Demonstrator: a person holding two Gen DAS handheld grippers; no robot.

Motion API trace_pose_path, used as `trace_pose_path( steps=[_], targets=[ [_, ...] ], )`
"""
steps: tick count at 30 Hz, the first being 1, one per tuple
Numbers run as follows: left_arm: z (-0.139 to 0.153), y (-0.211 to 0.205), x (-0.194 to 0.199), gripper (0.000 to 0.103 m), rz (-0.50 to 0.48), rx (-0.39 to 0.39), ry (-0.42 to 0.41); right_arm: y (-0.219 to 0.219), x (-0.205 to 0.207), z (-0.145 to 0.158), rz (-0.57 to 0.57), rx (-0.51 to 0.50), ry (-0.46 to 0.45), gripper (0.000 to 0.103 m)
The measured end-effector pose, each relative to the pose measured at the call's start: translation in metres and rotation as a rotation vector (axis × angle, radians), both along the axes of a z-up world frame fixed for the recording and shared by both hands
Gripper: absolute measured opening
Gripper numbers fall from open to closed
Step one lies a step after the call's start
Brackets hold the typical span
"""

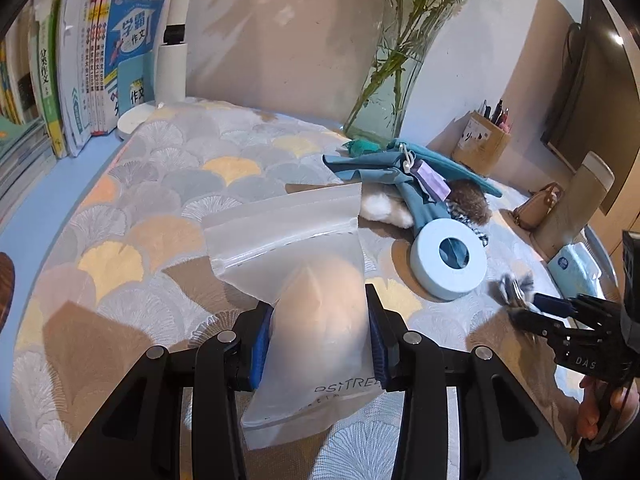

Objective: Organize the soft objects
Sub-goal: 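Grasp the clear zip bag with left gripper while right grasps plaid bow clip, then carry the zip bag and plaid bow clip toward the glass bowl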

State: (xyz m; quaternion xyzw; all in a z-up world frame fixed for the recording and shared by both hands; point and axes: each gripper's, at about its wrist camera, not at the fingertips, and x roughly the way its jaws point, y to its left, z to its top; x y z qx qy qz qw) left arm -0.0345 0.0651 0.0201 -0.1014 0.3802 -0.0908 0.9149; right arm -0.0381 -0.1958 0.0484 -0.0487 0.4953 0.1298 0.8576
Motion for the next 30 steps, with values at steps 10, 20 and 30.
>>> trace_pose_path(
  steps=[10,20,30],
  targets=[
    [0.001,-0.002,-0.001,0.038,-0.006,-0.001,-0.008,-0.029,0.005,-0.009,-0.19,0.186,0.054,0.09],
    [-0.002,-0.002,0.002,0.038,0.006,0.005,0.017,-0.003,0.003,-0.01,-0.183,-0.006,0.011,0.072],
    [0.047,-0.047,-0.011,0.037,-0.114,0.036,-0.061,-0.002,-0.017,0.035,-0.059,0.172,-0.069,0.026]
  ],
)
